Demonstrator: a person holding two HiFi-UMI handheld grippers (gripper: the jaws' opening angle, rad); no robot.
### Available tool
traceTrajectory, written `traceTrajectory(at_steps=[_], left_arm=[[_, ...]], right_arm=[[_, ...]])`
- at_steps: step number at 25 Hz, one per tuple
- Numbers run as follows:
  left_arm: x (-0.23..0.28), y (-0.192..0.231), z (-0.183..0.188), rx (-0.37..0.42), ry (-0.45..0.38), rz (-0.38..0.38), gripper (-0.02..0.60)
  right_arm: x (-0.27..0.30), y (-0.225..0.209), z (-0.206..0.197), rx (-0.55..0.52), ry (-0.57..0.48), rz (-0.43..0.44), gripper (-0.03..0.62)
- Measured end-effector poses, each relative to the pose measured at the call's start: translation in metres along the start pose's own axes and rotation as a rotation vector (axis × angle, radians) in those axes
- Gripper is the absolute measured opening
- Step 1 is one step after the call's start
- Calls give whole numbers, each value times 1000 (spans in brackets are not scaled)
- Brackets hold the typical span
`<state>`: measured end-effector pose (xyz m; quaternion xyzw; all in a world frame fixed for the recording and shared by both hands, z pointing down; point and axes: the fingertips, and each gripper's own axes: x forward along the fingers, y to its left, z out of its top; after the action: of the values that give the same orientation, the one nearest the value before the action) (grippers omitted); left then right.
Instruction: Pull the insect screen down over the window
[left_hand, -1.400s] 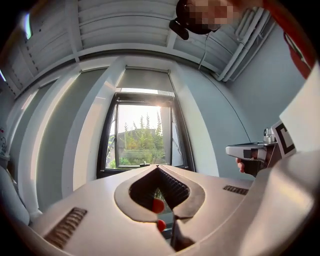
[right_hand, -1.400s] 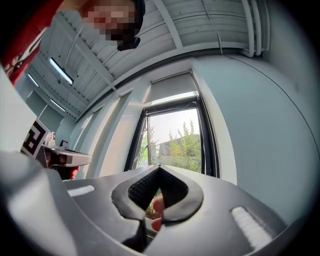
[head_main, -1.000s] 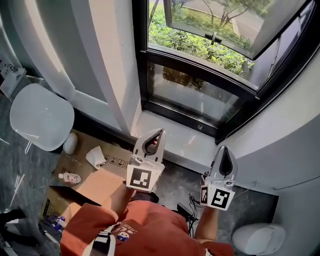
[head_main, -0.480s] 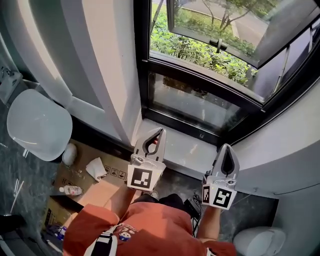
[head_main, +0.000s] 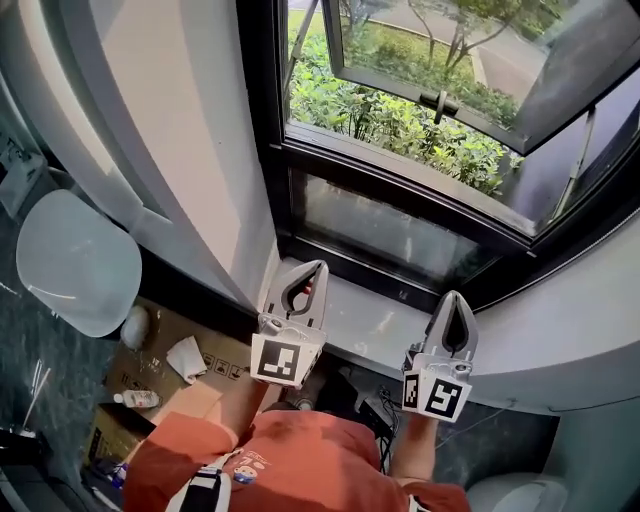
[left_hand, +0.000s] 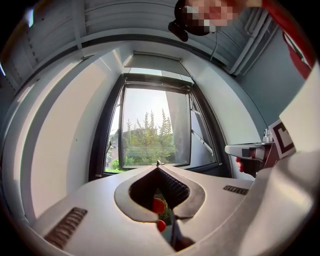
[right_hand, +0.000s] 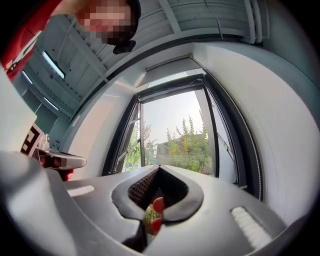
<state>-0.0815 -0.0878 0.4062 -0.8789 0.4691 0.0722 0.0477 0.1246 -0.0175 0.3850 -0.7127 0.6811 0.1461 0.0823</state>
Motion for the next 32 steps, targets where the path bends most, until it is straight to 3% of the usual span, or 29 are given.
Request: traceTrajectory(at_steps=[17, 32], left_arm=[[128, -20, 5, 30, -41, 51, 5], [173, -13, 6, 24, -70, 13, 5]], right_arm=[[89, -92, -23, 38, -53, 10, 9], [124, -105, -23, 4, -61, -2, 9]])
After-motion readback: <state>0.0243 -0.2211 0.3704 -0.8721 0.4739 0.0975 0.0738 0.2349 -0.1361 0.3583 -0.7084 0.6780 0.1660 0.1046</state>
